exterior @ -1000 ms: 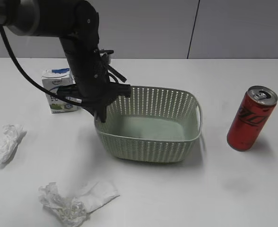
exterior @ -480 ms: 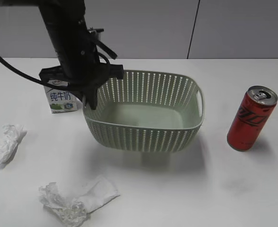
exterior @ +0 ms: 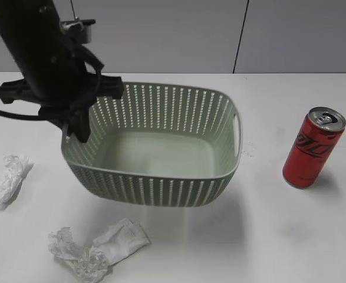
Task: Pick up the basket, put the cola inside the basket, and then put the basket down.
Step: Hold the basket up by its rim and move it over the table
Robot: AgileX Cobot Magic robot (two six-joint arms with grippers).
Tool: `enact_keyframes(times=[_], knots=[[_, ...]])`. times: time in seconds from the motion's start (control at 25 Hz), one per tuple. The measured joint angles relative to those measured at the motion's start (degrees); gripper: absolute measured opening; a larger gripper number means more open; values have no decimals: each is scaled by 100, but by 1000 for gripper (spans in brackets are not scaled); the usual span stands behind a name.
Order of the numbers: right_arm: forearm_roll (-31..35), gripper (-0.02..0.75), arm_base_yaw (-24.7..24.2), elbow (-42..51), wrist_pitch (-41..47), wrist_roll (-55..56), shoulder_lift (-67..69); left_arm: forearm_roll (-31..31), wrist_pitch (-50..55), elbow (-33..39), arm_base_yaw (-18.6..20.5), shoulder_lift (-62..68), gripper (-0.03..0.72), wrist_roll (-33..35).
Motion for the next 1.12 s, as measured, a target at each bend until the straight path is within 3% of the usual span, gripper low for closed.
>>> enact_keyframes(times=[0.16,0.44,1.12], knots=[[33,583,0,-49,-49,0,14,281,-168,502,0,-41,-4,0],[238,583,0,-826,-305,6,1236,140,-707,587,0,-41,-4,97],[252,583,0,-3496,-217,283,6707,52,-847,587,0,-41,-4,158]])
